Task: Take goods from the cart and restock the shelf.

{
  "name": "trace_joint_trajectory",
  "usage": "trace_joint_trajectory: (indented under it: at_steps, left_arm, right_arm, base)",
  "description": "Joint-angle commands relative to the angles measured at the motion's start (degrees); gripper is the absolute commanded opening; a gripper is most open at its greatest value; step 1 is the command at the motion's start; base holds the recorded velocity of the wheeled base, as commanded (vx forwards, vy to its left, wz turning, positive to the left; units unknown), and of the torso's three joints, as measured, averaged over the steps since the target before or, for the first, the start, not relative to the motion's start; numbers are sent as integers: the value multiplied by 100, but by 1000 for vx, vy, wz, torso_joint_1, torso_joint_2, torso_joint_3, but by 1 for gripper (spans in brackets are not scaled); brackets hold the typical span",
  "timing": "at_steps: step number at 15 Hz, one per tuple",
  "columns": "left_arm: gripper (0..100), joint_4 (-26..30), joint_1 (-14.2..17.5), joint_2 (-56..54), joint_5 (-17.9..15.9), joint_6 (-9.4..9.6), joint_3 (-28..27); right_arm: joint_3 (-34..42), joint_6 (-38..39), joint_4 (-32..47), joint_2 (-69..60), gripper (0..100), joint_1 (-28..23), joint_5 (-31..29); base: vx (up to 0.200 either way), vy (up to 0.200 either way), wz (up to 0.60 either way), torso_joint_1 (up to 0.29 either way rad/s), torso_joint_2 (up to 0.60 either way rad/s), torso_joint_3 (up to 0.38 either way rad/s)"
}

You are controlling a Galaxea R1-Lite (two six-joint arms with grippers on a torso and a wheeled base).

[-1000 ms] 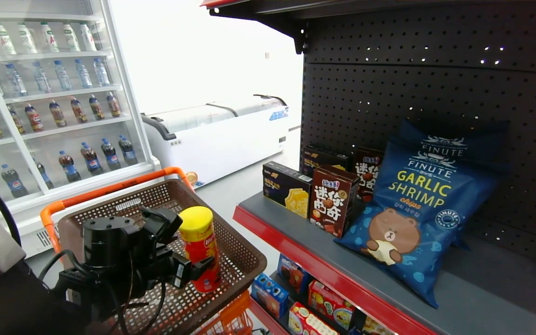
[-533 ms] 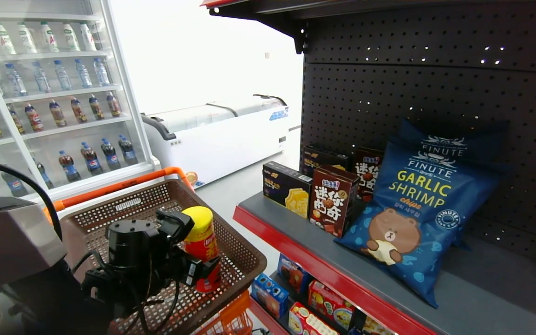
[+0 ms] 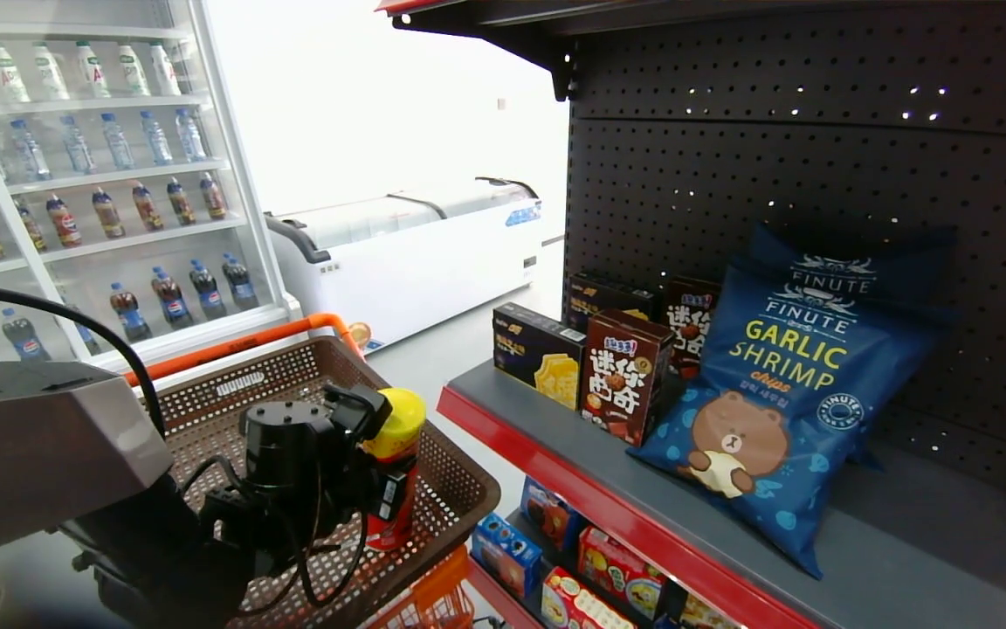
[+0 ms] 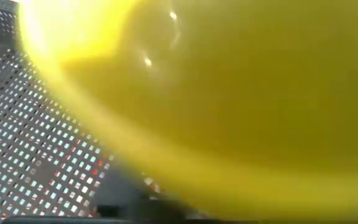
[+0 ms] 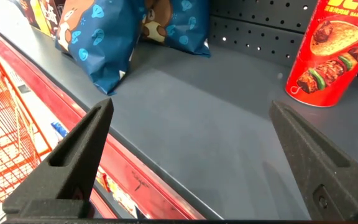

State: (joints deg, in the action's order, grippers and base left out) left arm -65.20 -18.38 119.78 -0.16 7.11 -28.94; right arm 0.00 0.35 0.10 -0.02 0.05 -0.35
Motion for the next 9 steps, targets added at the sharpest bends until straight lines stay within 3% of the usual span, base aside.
trace_joint_trajectory:
  at_steps: [1,2,4,5,6,8,9]
  left_arm:
    - [0,253,1,-78,16,1,-15]
    - [0,367,-7,-263,7,-16,-77]
    - [0,429,-69,-667,-54,-306,-112]
    - [0,587,-34,-799,-54,-350,-156]
    - [0,1325,-25,-1142,-54,-298,-375]
    - [0,2239,1,-1546,-81,-333,-824]
    - [0,2380,10,-1634,-90,-333,-956]
  right_arm:
    - [0,0,-1,2,100,4,0]
    - [0,0,-1,2,100,4,0]
    - [0,0,-1,2,100,4,0]
    - [0,0,-1,2,100,4,0]
    - [0,0,-1,2,100,4,0]
    - [0,0,-1,2,100,4,0]
    - [0,0,-1,2,100,4,0]
  base:
    - [0,0,0,0,0,0]
    - [0,0,0,0,0,0]
    - [0,0,0,0,0,0]
    - [0,0,0,0,0,0]
    - [0,0,0,0,0,0]
    - [0,0,0,0,0,0]
    - [0,0,0,0,0,0]
